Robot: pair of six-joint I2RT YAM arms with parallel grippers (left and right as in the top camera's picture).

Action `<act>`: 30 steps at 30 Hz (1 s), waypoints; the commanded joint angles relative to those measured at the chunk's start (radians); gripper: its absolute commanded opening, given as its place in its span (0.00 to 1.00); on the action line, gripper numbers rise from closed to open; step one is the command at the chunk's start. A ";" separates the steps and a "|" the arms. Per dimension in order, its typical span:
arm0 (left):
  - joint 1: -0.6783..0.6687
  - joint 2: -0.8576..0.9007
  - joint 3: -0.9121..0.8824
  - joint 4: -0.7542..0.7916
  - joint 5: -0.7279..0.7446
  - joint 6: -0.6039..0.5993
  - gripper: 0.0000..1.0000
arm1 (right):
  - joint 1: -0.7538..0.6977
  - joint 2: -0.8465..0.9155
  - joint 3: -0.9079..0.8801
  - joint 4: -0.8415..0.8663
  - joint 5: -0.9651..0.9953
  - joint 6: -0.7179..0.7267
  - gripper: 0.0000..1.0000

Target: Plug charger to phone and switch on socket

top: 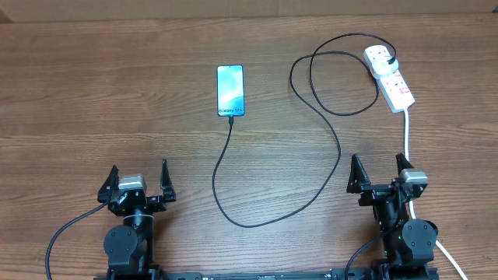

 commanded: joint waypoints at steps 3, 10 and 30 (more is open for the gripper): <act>0.004 -0.012 -0.004 0.000 0.009 0.022 1.00 | 0.007 -0.012 -0.011 0.005 -0.008 -0.005 1.00; 0.004 -0.012 -0.004 0.000 0.009 0.022 1.00 | 0.007 -0.012 -0.011 0.004 -0.004 -0.131 1.00; 0.004 -0.012 -0.004 0.000 0.009 0.022 1.00 | 0.008 -0.012 -0.011 0.005 -0.003 -0.123 1.00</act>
